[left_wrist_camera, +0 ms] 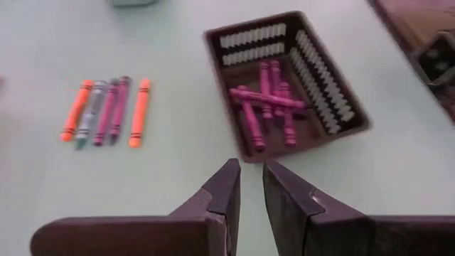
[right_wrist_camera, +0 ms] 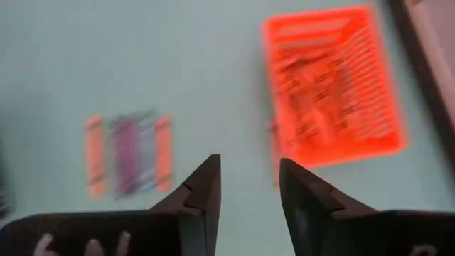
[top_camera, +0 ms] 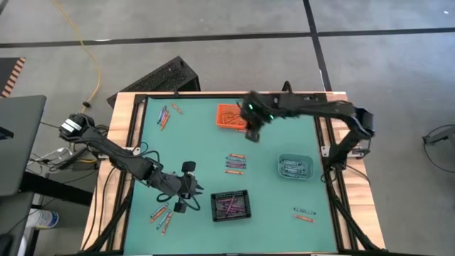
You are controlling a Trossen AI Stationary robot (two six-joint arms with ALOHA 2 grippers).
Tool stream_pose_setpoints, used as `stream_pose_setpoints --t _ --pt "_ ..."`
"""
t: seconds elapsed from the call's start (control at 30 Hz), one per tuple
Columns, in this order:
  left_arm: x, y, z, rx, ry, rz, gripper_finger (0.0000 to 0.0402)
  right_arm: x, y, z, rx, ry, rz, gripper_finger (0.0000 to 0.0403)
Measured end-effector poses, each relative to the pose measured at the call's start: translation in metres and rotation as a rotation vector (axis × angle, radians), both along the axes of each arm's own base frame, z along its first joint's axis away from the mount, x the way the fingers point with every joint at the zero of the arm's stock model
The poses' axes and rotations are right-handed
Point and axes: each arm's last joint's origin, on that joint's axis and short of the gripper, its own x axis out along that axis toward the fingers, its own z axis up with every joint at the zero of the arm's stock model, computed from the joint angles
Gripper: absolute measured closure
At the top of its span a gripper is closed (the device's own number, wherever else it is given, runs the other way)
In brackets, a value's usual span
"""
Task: Sort crayons
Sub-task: Put the purple crayon into the black bin
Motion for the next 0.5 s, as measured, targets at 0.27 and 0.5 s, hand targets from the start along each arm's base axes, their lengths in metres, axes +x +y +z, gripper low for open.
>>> stream_pose_setpoints --t 0.27,0.5 --pt "0.01 0.031 -0.016 0.008 -0.242 0.049 0.035 -0.057 0.123 -0.033 -0.039 -0.181 0.171 0.0278" --pt "0.056 0.07 -0.031 -0.051 -0.235 0.036 0.035 -0.105 0.183 -0.054 -0.096 -0.586 0.297 0.0285"
